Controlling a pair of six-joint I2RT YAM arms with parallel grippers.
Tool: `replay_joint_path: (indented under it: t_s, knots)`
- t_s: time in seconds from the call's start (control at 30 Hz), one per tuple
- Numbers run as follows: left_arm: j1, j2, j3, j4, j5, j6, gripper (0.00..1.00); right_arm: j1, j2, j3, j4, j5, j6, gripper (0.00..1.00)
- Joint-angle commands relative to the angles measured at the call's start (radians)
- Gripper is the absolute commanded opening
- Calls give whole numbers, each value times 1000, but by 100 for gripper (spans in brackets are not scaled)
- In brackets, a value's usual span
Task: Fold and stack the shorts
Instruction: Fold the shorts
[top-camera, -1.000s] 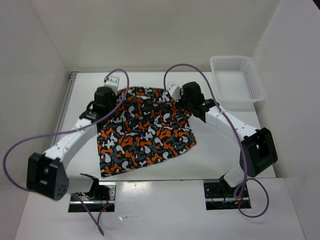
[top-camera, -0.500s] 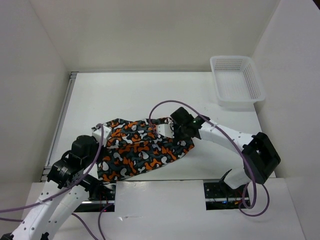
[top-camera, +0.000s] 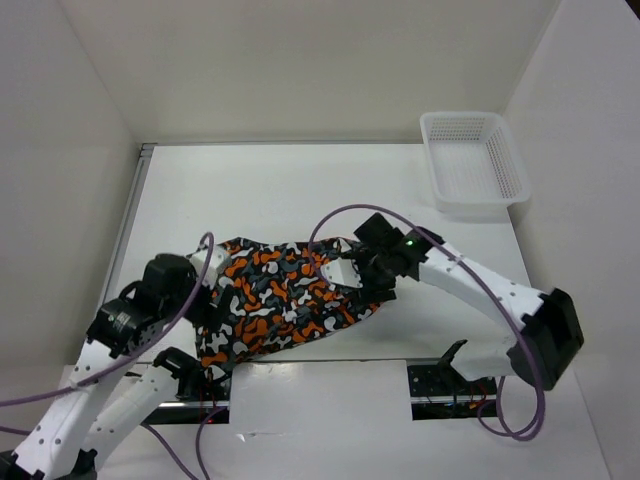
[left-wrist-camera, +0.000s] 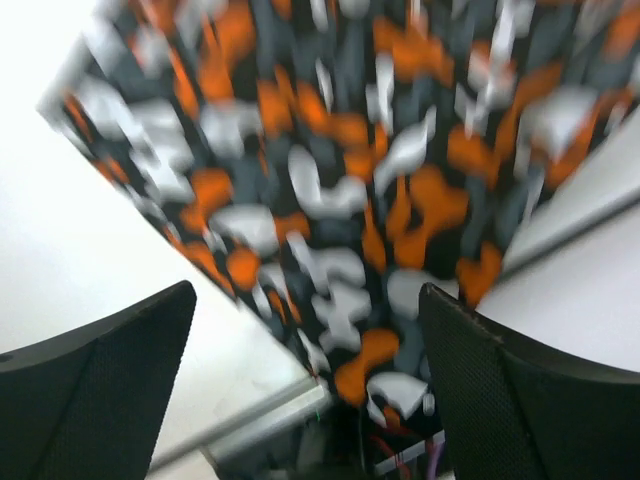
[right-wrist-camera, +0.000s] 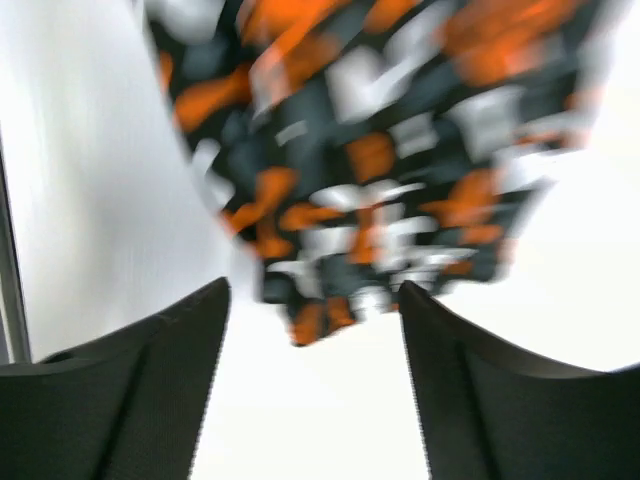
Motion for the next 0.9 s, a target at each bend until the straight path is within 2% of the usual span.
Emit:
replay_joint_path:
  t_s: [0.0, 0.03, 0.07, 0.1, 0.2, 0.23, 0.33, 0.4, 0.53, 0.57, 0.67, 0.77, 0.87]
  knots:
    - [1, 182, 150, 267, -6, 2, 98, 4, -162, 143, 2, -196, 75, 72]
    - [22, 235, 172, 289, -22, 2, 97, 4, -173, 155, 36, -210, 121, 64]
    - [42, 335, 184, 302, -34, 2, 95, 4, -173, 155, 80, -210, 182, 62]
    - [65, 384, 185, 317, -34, 2, 94, 4, -157, 166, 164, -195, 300, 62]
    - [168, 597, 185, 380, -92, 2, 89, -15, -42, 157, 266, -126, 409, 67]
    - [236, 704, 185, 380, -92, 2, 88, -34, -10, 148, 284, -101, 422, 67]
    - [339, 864, 252, 345, -82, 2, 83, -110, 107, 139, 318, -87, 460, 67]
    - [415, 911, 264, 336, -82, 2, 77, -155, 165, 139, 327, -126, 517, 67]
    - [458, 920, 264, 276, -11, 2, 74, -180, 199, 103, 355, -110, 548, 50]
    - [458, 935, 238, 266, 6, 2, 74, -180, 210, 103, 355, -98, 548, 37]
    - [467, 984, 217, 266, 29, 2, 74, -170, 235, 64, 364, -58, 536, 13]
    - [504, 1081, 227, 266, 110, 2, 71, -147, 258, 42, 374, 21, 476, 9]
    - [504, 1128, 237, 315, 100, 2, 71, -138, 268, 22, 383, 41, 454, 8]
